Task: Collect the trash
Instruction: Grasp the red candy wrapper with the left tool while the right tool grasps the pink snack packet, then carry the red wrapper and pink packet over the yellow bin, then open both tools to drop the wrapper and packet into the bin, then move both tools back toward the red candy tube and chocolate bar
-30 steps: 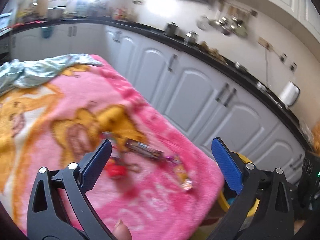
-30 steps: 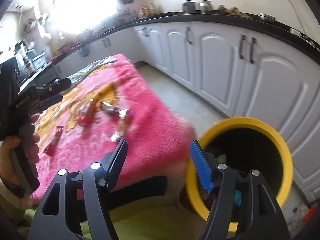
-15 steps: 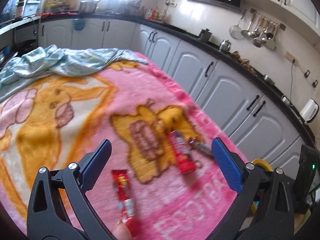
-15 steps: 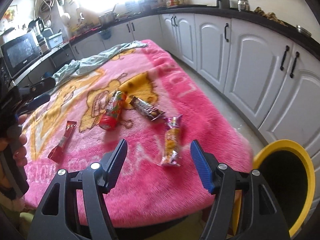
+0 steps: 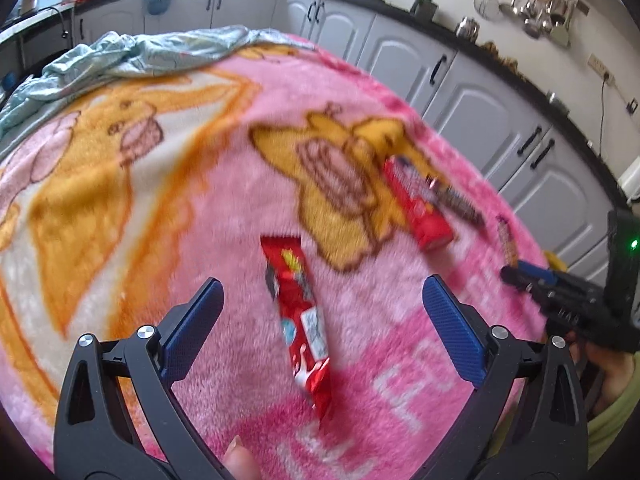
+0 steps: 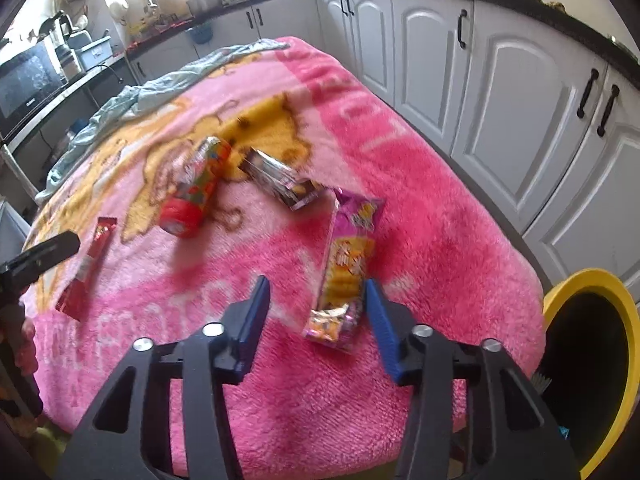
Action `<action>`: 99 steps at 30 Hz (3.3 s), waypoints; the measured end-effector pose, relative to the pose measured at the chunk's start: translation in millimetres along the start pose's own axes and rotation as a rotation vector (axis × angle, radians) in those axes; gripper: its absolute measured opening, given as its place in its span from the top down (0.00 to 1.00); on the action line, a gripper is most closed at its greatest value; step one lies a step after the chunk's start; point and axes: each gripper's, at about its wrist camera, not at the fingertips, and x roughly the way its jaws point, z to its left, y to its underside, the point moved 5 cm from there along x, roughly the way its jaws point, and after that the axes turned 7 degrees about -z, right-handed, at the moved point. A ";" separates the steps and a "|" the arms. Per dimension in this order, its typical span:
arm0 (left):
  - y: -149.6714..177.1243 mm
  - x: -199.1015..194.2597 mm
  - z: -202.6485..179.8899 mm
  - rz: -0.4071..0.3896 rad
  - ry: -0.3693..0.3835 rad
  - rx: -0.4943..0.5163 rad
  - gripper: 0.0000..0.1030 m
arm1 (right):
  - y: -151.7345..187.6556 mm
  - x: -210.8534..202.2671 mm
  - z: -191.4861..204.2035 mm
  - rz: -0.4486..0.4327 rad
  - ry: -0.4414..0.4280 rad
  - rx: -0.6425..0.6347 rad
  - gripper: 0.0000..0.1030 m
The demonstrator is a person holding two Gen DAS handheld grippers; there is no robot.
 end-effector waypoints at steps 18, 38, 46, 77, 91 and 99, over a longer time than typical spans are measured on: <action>11.5 -14.4 -66.9 0.023 0.150 0.132 0.88 | 7.3 -69.2 -18.7 -0.088 -0.060 0.028 0.78; -7.1 -32.5 -254.7 -0.051 0.442 0.338 0.88 | 27.1 -189.4 -120.8 -0.286 0.085 0.197 0.78; 4.7 -23.3 -320.5 -0.030 0.527 0.391 0.88 | 51.4 -216.5 -173.3 -0.315 0.162 0.306 0.78; -22.8 21.1 -286.0 -0.078 0.385 0.282 0.15 | 38.6 -197.1 -173.9 -0.328 0.150 0.312 0.45; -72.7 13.3 -179.4 -0.159 0.255 0.095 0.14 | -12.1 -156.5 -96.4 -0.305 0.041 0.118 0.36; -82.7 23.6 -124.0 -0.155 0.168 0.013 0.14 | -37.5 -109.6 -55.3 -0.243 -0.015 0.002 0.34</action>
